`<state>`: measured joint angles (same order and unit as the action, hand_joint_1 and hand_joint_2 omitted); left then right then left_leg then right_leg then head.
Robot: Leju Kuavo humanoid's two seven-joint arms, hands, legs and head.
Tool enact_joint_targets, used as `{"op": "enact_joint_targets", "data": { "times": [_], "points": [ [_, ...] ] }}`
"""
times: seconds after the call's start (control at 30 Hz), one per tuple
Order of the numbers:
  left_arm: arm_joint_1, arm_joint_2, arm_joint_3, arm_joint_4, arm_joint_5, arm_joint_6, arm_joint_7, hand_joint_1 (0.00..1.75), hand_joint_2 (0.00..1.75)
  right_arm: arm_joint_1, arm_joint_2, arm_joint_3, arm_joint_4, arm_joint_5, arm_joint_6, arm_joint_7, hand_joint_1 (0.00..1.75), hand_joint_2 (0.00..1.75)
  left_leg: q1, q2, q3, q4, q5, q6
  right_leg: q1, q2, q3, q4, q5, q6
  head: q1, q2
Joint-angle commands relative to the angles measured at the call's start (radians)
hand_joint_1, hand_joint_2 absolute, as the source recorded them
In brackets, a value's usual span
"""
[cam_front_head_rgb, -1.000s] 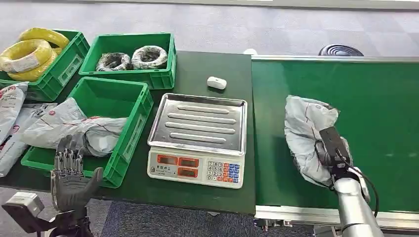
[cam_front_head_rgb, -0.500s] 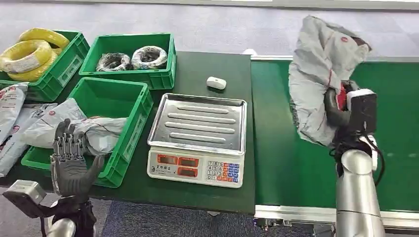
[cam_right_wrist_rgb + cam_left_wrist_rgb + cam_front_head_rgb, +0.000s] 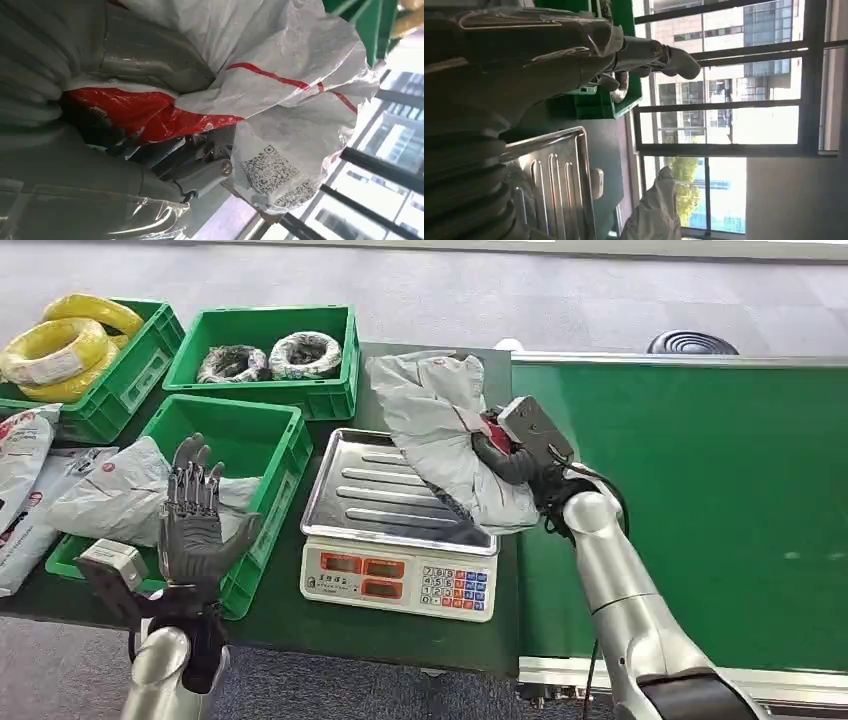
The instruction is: Moved the parcel from conveyor to table for the left to box.
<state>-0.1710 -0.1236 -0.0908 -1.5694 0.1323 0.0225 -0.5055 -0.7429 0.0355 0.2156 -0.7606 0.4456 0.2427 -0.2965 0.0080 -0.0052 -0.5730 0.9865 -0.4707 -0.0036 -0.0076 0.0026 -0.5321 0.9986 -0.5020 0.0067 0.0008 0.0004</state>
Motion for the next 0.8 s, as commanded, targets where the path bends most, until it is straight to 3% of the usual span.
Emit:
{"op": "enact_joint_targets", "data": {
  "times": [0.03,0.23,0.37,0.57,0.8],
  "points": [
    [-0.078,0.024,-0.075,0.113,-0.057,0.035,0.005,0.00,1.75,-0.145,0.090,0.201,0.309,0.072,0.016,-0.018,0.00,1.75,0.000,0.005,0.000,0.000,0.001,0.000,0.000,0.004,-0.002,0.001,0.002,0.000,0.000,0.000],
    [-0.140,0.018,-0.157,0.239,-0.243,0.167,0.041,0.00,1.75,-0.094,0.090,0.113,0.323,-0.023,-0.045,-0.077,0.00,1.75,0.000,-0.002,0.001,-0.001,0.001,0.000,0.000,-0.002,0.001,-0.002,0.001,0.000,0.000,0.000],
    [-0.240,-0.011,-0.223,0.301,-0.299,0.219,0.007,0.00,1.75,-0.097,0.078,0.038,0.279,-0.133,0.048,-0.110,0.00,1.75,0.000,-0.004,-0.002,0.001,0.002,0.000,0.000,-0.004,-0.002,0.000,0.000,0.000,0.000,0.000],
    [-0.360,-0.015,-0.321,0.402,-0.444,0.251,0.162,0.00,1.75,-0.062,0.039,-0.010,0.182,-0.175,-0.019,-0.108,0.00,1.75,0.000,-0.005,-0.003,0.003,0.002,0.000,0.000,-0.005,-0.002,0.000,0.001,0.000,0.000,0.000],
    [-0.495,-0.073,-0.370,0.648,-0.657,0.213,0.292,0.00,1.75,0.171,-0.031,-0.220,-0.244,-0.276,-0.181,-0.135,0.00,1.75,0.001,-0.009,-0.002,0.002,0.002,0.000,0.000,-0.009,0.000,-0.002,0.001,0.000,0.000,0.000]
  ]
}}
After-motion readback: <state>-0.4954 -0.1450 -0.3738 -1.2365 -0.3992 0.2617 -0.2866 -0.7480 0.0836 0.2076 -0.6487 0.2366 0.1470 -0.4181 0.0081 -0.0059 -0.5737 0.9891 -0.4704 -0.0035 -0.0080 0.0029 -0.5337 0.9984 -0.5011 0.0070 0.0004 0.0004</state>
